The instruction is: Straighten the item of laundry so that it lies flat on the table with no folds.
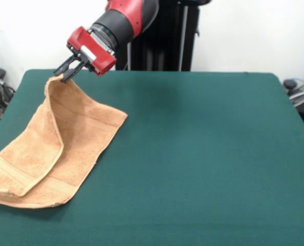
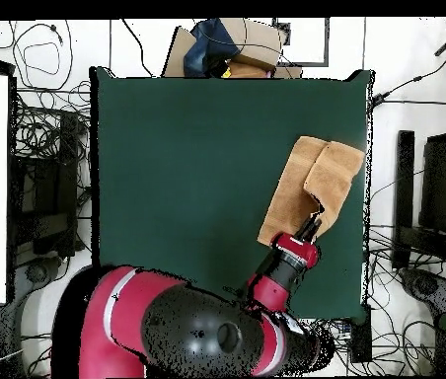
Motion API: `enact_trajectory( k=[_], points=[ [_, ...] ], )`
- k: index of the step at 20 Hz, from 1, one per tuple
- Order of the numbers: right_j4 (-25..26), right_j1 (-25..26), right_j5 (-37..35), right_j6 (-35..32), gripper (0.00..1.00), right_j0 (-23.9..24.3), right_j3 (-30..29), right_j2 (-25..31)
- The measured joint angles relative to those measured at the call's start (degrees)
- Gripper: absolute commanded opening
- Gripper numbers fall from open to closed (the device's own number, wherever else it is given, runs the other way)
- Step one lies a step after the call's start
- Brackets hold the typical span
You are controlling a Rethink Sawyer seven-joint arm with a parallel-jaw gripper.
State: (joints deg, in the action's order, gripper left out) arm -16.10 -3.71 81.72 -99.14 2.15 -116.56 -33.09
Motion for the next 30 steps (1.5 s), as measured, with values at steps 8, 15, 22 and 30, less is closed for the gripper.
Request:
enact_trajectory(
  k=[8,15,22,30],
  points=[
    [0.0,1.0,2.9,0.0,0.00,2.7,0.0,1.5],
    [0.0,1.6,4.3,0.0,0.00,5.0,-0.4,1.5],
    [1.7,1.6,6.3,-0.2,0.00,8.4,-1.7,1.5],
    [3.3,1.6,10.4,-4.2,0.00,13.1,-3.2,3.8]
  ],
)
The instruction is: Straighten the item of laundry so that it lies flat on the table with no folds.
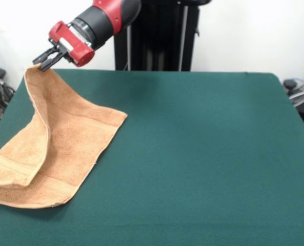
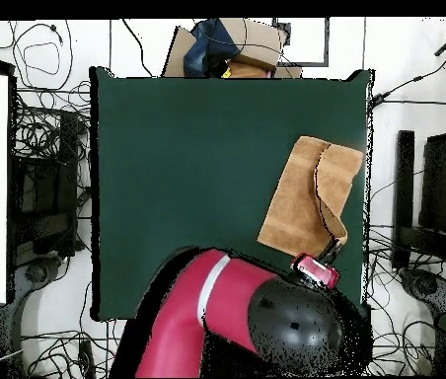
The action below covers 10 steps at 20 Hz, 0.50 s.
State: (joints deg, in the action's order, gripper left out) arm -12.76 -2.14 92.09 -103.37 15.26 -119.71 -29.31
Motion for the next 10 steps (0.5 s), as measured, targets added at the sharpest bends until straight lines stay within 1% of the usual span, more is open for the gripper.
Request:
enact_trajectory(
  k=[5,10],
  points=[
    [1.7,0.0,1.9,-5.5,0.00,3.6,-0.1,2.9],
    [1.6,0.3,3.3,-9.6,0.00,5.5,-0.1,5.4]
  ],
)
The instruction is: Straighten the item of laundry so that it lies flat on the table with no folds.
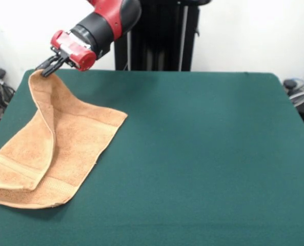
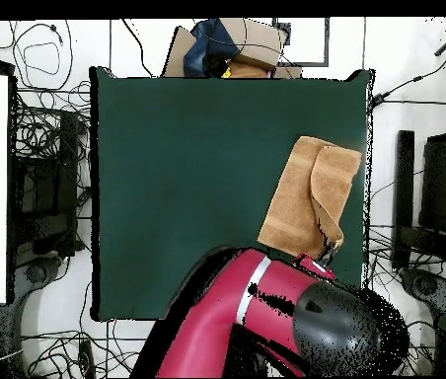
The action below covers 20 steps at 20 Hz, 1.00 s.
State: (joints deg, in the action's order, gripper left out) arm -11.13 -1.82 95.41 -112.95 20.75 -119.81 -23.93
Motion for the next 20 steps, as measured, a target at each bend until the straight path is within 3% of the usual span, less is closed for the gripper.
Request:
enact_trajectory(
  k=[12,20],
  points=[
    [0.1,0.8,1.3,-2.9,0.00,2.1,0.0,2.8],
    [3.9,0.4,1.2,-2.9,0.00,4.9,0.0,2.8]
  ],
)
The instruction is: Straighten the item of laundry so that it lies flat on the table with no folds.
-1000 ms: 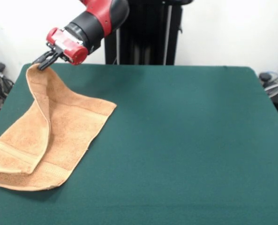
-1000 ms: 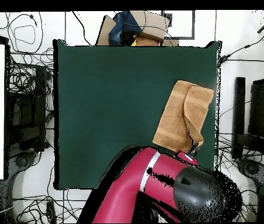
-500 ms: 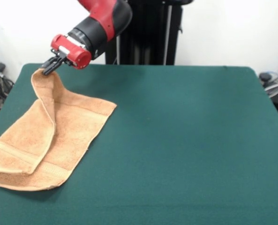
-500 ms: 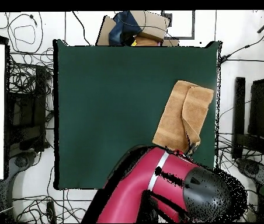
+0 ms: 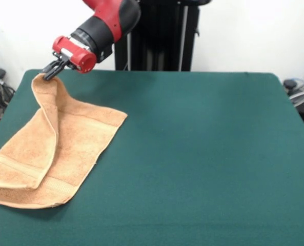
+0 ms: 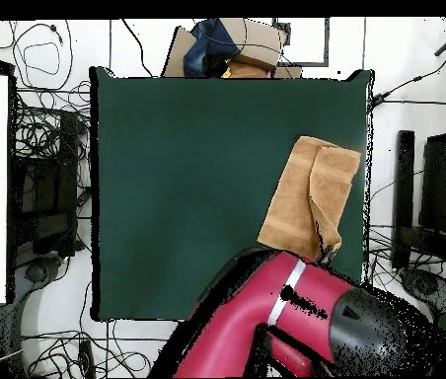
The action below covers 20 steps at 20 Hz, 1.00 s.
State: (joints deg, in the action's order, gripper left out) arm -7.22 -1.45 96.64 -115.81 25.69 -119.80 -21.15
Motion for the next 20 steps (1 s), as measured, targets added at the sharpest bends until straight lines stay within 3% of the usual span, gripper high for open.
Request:
enact_trajectory(
  k=[9,20],
  points=[
    [6.3,-0.5,0.0,0.0,0.00,5.6,0.2,0.0],
    [15.8,1.6,0.0,0.0,0.00,16.7,2.9,-0.1]
  ],
)
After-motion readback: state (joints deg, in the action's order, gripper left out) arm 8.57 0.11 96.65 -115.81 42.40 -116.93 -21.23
